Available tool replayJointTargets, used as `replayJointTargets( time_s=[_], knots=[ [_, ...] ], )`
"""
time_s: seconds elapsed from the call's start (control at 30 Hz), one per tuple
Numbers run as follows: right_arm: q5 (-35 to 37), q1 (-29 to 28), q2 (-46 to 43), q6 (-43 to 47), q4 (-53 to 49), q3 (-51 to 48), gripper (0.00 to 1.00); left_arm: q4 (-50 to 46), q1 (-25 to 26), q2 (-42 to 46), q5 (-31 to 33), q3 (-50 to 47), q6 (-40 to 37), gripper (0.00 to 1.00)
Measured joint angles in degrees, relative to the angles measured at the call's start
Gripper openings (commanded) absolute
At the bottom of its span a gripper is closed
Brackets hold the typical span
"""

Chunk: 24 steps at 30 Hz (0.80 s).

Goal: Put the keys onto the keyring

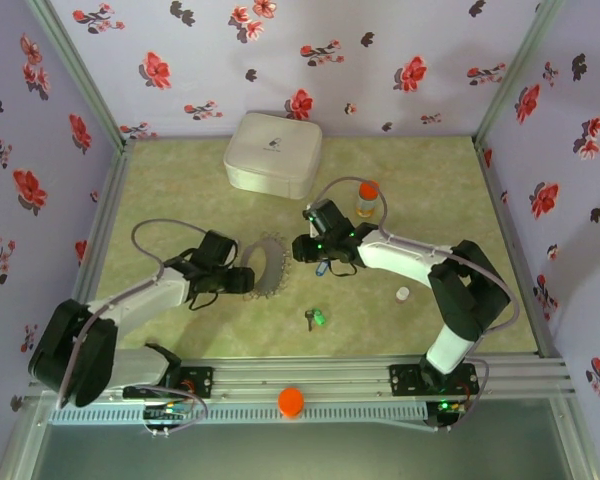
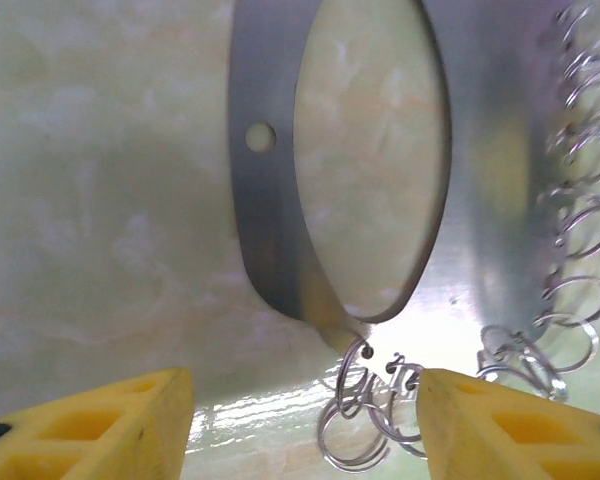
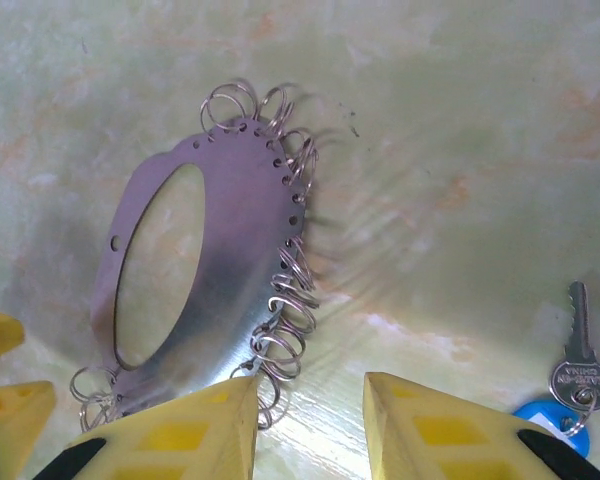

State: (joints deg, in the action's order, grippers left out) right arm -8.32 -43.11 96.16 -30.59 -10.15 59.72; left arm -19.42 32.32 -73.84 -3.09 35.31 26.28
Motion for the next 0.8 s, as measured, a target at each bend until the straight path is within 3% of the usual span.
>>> replayJointTargets(
  time_s=[0.23, 0.8],
  knots=[
    [0.0, 0.0, 0.0, -0.6, 1.4, 0.0, 0.35, -0.8, 0.7, -4.2, -3.0, 1.9, -1.7, 0.40],
    [0.0, 0.0, 0.0, -1.0, 2.1, -0.1, 0.34, 0.5, 1.2, -7.6, -5.6, 1.9, -0.2, 0.20]
  ],
)
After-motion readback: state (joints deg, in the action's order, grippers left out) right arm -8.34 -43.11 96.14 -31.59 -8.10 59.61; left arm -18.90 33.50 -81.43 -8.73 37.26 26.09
